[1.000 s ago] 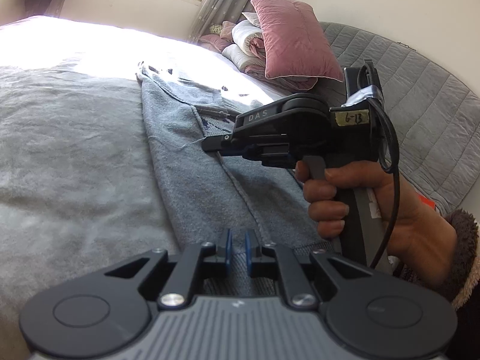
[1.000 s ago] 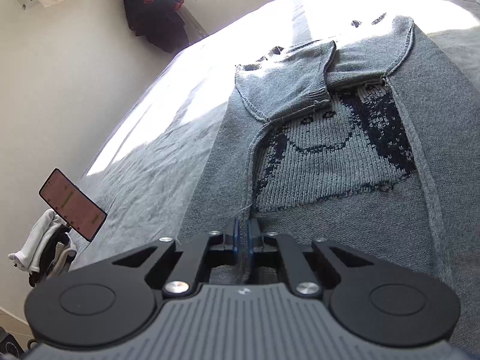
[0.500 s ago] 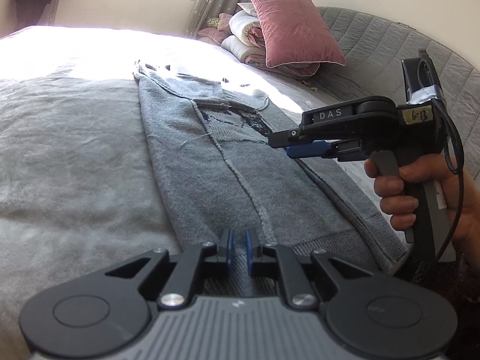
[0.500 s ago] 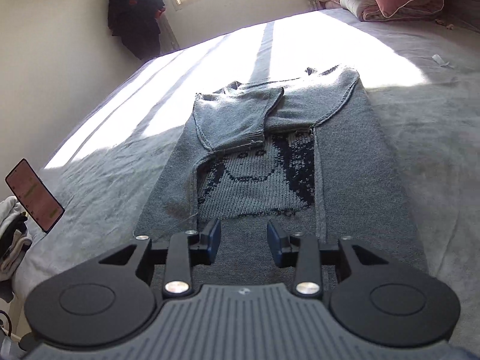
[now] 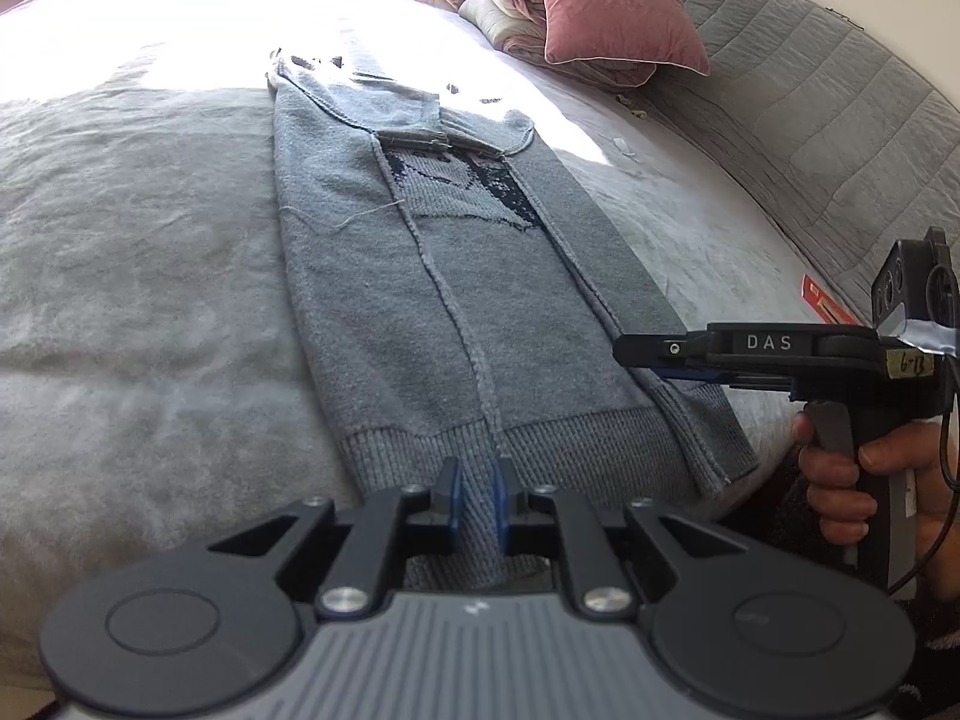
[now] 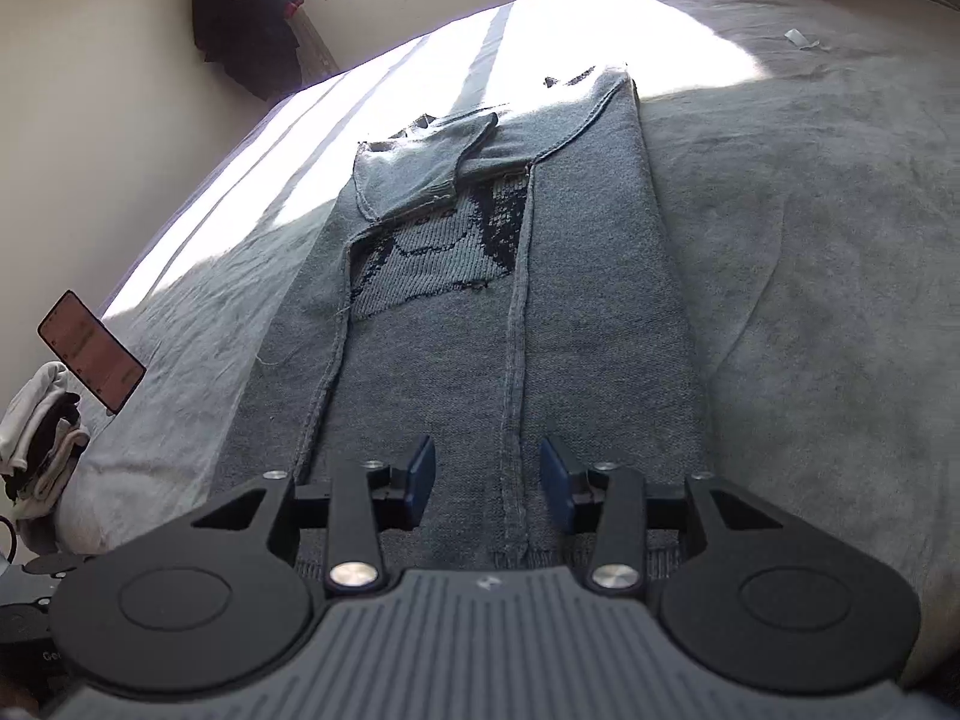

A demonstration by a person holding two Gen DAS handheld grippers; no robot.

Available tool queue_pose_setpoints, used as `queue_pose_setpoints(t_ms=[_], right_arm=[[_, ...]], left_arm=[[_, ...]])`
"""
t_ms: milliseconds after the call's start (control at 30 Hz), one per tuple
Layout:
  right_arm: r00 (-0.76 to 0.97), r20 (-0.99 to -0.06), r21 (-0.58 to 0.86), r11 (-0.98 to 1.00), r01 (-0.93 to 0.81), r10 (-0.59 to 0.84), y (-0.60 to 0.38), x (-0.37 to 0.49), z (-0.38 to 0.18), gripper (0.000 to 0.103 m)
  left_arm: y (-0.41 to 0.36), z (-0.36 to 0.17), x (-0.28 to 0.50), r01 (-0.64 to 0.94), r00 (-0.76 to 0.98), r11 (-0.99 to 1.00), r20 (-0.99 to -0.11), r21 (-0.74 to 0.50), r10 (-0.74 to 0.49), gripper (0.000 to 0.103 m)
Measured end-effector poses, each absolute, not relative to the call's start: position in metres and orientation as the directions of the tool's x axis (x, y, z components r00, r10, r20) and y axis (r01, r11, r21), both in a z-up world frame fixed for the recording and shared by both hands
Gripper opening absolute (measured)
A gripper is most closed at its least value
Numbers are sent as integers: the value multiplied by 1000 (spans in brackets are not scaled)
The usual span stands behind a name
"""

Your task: Fold clothes

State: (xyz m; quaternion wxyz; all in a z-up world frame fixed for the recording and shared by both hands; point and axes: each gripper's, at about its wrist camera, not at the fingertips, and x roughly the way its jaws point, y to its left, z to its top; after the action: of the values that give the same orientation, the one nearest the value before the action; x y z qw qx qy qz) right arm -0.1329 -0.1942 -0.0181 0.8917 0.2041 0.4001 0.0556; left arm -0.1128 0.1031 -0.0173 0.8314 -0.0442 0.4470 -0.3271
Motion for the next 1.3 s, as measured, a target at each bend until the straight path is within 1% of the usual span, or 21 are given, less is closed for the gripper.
queue_pose_setpoints(t_ms=[67, 167, 200, 233, 300, 433, 500, 600, 667, 733, 867, 1000, 1167, 1267, 1300], right_arm=[[679, -681, 414, 909, 48, 274, -196, -146, -15, 44], [679, -664, 460, 887, 43, 311, -206, -164, -9, 44], [682, -660, 469, 882, 48, 314, -211, -170, -7, 44], [689, -655, 476, 878, 57, 311, -215, -177, -5, 44], [713, -636, 503, 859, 95, 294, -226, -191, -4, 45], [762, -570, 625, 765, 158, 308, -246, -225, -14, 46], [764, -565, 654, 734, 182, 313, -253, -236, -22, 46], [754, -590, 634, 745, 209, 290, -258, -242, -26, 46], [758, -583, 645, 733, 215, 291, -264, -244, -28, 46], [762, -575, 660, 719, 218, 297, -269, -245, -30, 46], [758, -567, 688, 692, 219, 324, -272, -241, -37, 46], [744, -563, 713, 667, 217, 361, -273, -235, -46, 46], [729, -559, 733, 646, 211, 395, -273, -231, -50, 46], [721, -561, 735, 645, 207, 407, -272, -228, -49, 46], [716, -565, 730, 652, 204, 409, -271, -226, -48, 44]], left_arm=[[103, -13, -122, 519, 368, 778, -728, -355, -578, 11], [107, -6, -135, 522, 373, 788, -744, -326, -555, 12], [109, -4, -139, 519, 379, 794, -747, -317, -546, 14], [114, -2, -142, 501, 393, 805, -745, -319, -539, 19], [127, 0, -149, 443, 422, 826, -733, -348, -534, 25], [144, -3, -156, 334, 463, 853, -718, -402, -520, 29], [149, -5, -157, 288, 478, 858, -713, -425, -514, 30], [150, -8, -155, 250, 485, 861, -712, -443, -507, 34], [150, -10, -154, 227, 496, 865, -711, -448, -498, 34], [151, -14, -153, 198, 499, 863, -709, -465, -497, 37], [154, -26, -148, 145, 481, 843, -707, -518, -518, 37], [156, -34, -144, 118, 481, 832, -702, -542, -526, 36], [156, -43, -137, 122, 452, 792, -676, -599, -581, 35], [156, -46, -133, 116, 432, 779, -675, -616, -598, 29], [156, -46, -132, 117, 425, 775, -674, -622, -605, 24]])
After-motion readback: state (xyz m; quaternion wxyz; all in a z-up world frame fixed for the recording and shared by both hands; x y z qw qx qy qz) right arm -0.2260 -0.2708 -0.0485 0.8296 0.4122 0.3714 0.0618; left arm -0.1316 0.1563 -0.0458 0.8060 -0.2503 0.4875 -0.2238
